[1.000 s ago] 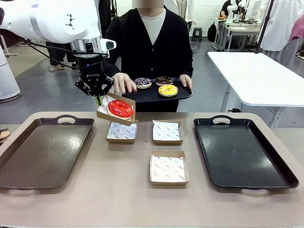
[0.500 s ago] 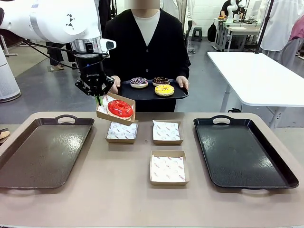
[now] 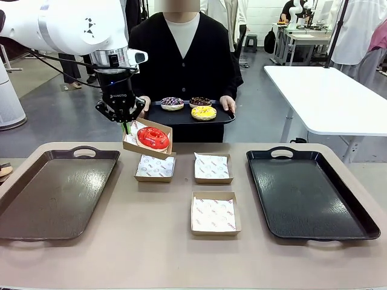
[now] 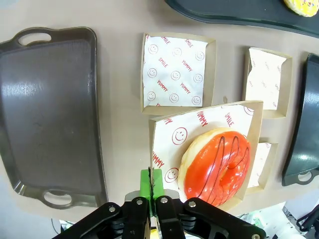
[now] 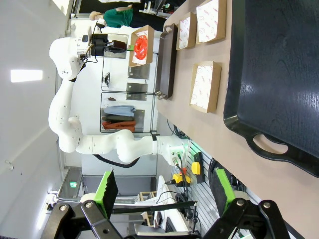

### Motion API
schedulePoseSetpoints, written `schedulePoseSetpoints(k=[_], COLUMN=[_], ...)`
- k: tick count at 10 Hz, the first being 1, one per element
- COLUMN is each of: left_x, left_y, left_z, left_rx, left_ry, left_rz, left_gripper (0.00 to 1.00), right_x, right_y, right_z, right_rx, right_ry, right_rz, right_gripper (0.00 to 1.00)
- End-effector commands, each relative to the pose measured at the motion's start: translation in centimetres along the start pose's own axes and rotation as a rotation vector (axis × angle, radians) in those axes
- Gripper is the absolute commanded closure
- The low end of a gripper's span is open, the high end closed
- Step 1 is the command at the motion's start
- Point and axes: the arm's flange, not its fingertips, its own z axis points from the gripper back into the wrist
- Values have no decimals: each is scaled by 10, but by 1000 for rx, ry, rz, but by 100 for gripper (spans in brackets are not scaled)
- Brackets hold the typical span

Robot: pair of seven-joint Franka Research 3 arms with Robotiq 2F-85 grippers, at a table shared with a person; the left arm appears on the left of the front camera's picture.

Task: Individually package the donuts and arrange them on the tray.
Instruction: Place the picked Paper togo box on the Handle tray while simultaneously picking up another Paper togo box from the table with the other hand.

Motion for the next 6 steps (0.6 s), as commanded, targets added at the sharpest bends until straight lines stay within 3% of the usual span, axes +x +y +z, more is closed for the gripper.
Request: schedulePoseSetpoints(k=[1,5,6], left_x=[-5,0,0], left_y=[2,0,12], left_z=[1,0,5], left_rx=[-9,0,-17], left_ry=[5,0,-10], left_rz=[10,0,-43], left_gripper=[100,99,99], right_x=[1,0,7], right_y=[1,0,16], right_z=[0,0,-7], right_rx=[2,0,-36], right_ry=[-9,0,123], right_rz=[-6,0,45], right_gripper=[0,0,0])
